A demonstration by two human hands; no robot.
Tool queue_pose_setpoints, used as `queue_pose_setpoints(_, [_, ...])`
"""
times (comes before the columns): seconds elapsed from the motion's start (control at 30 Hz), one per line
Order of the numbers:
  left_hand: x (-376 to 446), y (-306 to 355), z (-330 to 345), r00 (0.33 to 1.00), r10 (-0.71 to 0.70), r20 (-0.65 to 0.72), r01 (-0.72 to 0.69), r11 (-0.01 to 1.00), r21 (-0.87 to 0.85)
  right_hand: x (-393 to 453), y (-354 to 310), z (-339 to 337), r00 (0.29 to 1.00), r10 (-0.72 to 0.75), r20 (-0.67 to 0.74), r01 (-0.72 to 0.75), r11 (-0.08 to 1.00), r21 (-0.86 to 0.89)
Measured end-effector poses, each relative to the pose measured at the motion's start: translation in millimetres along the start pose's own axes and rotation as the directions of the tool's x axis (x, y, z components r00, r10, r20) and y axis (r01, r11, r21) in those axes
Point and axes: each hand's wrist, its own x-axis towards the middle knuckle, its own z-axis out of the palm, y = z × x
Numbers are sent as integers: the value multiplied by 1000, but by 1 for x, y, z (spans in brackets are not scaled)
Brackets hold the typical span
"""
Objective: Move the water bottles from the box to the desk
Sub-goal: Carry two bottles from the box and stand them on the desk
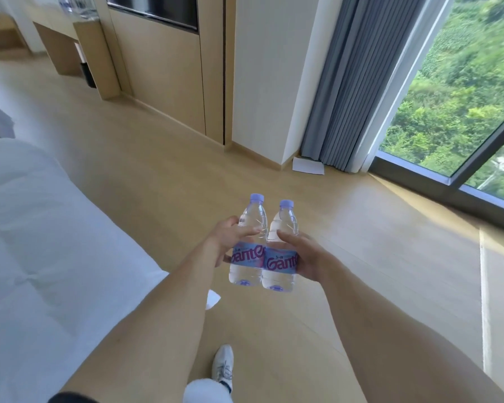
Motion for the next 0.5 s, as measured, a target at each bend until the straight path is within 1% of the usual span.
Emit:
queue_pose_setpoints(0.17, [87,54,-33,1000,-9,14,9,1000,7,80,-66,5,1000,19,-4,-19,1000,-1])
queue_pose_setpoints(0.33, [155,95,-68,999,-11,-40,12,1000,11,146,-125,19,998,39,46,-40,999,20])
queue_pose_setpoints(0.5, [211,122,-104,992,-17,-122,17,1000,-4,220,-165,32,995,50,84,-43,995,-87])
